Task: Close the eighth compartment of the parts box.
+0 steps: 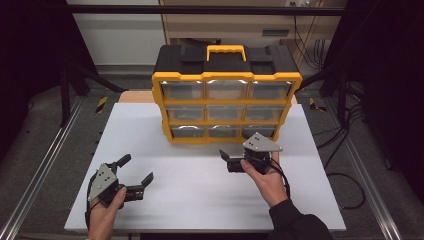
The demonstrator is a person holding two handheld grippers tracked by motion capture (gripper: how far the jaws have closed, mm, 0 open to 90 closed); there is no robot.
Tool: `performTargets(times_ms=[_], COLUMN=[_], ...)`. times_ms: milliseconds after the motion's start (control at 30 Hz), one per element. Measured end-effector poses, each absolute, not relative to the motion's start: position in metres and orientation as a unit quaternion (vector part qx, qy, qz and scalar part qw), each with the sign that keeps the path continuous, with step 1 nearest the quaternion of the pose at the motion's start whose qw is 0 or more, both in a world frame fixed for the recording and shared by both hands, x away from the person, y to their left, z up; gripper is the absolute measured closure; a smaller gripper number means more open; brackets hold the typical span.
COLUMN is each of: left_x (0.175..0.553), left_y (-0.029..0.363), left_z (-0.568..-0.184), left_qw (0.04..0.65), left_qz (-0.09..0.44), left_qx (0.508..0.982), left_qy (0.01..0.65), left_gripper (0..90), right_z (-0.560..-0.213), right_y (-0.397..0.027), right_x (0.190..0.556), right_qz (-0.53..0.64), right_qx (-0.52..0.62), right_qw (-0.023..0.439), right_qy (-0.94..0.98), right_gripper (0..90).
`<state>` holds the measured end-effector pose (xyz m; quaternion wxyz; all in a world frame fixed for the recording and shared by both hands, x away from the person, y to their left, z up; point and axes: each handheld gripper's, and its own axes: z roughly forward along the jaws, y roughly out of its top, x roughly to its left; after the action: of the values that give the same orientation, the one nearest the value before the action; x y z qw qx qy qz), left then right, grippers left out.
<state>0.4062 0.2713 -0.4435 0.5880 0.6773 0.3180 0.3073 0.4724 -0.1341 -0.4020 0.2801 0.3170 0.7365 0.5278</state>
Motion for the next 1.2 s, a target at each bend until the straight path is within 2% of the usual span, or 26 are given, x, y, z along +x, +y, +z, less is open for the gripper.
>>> performTargets(times_ms=[1200], left_x=[0.406], left_y=[0.272], left_z=[-0.443], left_qw=[0.589], left_qz=[0.309], left_qx=[0.676], left_qy=[0.317], left_gripper=[1.2], right_z=[-0.393], right_y=[-0.167], right_x=[0.464], right_qz=[0.537], right_qx=[0.334], right_qw=[0.295], right_qy=[0.716], right_gripper=[6.1])
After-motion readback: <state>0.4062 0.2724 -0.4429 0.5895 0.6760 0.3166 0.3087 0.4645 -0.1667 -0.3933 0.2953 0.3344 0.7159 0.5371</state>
